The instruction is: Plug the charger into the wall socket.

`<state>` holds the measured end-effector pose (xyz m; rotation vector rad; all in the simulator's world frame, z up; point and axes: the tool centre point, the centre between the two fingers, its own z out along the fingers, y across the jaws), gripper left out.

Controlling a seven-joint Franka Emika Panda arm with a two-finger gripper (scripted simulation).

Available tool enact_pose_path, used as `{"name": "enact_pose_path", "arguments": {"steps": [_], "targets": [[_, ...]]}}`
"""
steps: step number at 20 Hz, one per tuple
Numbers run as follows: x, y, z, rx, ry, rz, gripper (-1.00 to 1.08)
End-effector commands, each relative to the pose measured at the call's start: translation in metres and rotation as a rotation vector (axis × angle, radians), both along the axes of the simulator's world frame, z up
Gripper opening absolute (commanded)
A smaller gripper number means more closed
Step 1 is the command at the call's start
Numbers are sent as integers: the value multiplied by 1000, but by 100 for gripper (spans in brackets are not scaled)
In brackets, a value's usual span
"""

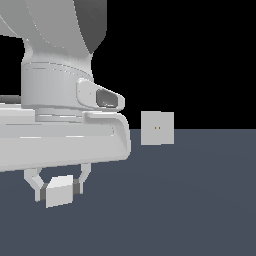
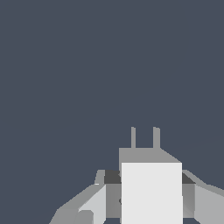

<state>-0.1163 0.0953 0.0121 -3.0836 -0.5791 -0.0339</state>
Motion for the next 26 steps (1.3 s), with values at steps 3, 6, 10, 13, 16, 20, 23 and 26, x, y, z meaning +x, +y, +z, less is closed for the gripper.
{"name": "enact_pose_path", "arguments": {"steps": [3,6,10,13,16,20,23,26], "targets": [[0,0,0,0,0,0,-100],[0,0,0,0,0,0,-100],[3,-3,1,0,0,-6,-100],[10,-10,6,1,0,-22,-100],[22,-23,12,1,0,-49,-100],[44,-47,26,2,0,-101,-100],[63,-72,38,3,0,-151,-100],[84,-101,52,3,0,-207,-100]]}}
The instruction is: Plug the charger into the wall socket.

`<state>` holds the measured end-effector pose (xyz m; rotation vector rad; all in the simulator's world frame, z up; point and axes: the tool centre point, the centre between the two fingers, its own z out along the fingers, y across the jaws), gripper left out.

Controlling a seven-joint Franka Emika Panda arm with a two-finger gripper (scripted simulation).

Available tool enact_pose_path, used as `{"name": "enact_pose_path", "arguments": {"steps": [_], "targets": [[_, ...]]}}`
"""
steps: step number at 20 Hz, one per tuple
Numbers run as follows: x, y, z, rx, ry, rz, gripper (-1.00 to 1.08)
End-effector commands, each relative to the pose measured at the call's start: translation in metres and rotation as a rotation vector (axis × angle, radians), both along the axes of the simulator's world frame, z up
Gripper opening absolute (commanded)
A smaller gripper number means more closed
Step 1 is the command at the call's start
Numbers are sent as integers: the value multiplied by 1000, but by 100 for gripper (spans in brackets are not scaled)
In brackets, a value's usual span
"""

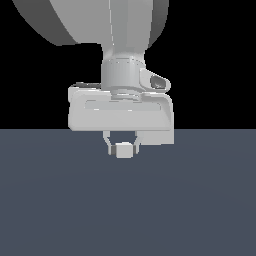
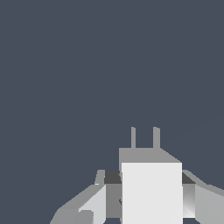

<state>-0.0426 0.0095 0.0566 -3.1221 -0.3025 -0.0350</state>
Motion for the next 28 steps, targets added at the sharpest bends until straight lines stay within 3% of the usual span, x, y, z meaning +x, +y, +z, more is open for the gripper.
{"name": "enact_pose_path", "arguments": {"steps": [1,12,28], "targets": [[17,-25,12,0,0,-47,-100],[56,-92,40,-2,0,-169,-100],[66,-100,43,-2,0,-184,-100]]}}
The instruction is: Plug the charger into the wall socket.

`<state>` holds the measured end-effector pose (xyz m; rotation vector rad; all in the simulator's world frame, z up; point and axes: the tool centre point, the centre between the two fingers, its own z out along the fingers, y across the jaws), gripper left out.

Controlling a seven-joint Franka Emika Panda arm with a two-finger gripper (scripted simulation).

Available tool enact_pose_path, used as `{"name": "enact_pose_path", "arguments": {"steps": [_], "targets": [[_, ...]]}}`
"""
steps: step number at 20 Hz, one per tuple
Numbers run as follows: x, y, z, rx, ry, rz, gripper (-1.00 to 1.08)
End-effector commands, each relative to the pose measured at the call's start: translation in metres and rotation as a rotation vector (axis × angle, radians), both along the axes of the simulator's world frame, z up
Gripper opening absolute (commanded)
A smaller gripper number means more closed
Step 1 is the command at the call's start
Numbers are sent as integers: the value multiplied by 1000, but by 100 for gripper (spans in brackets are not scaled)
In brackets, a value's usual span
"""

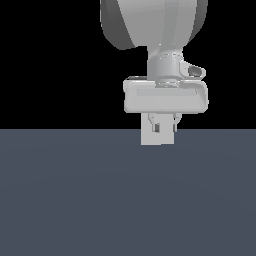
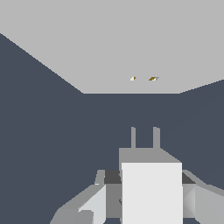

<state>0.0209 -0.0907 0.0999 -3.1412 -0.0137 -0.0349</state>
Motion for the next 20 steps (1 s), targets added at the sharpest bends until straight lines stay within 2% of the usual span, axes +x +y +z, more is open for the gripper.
{"name": "enact_pose_path", "arguments": {"steps": [1,12,20], "targets": [[4,0,0,0,0,0,-100],[38,1,0,0,0,0,-100],[47,1,0,0,0,0,-100]]}}
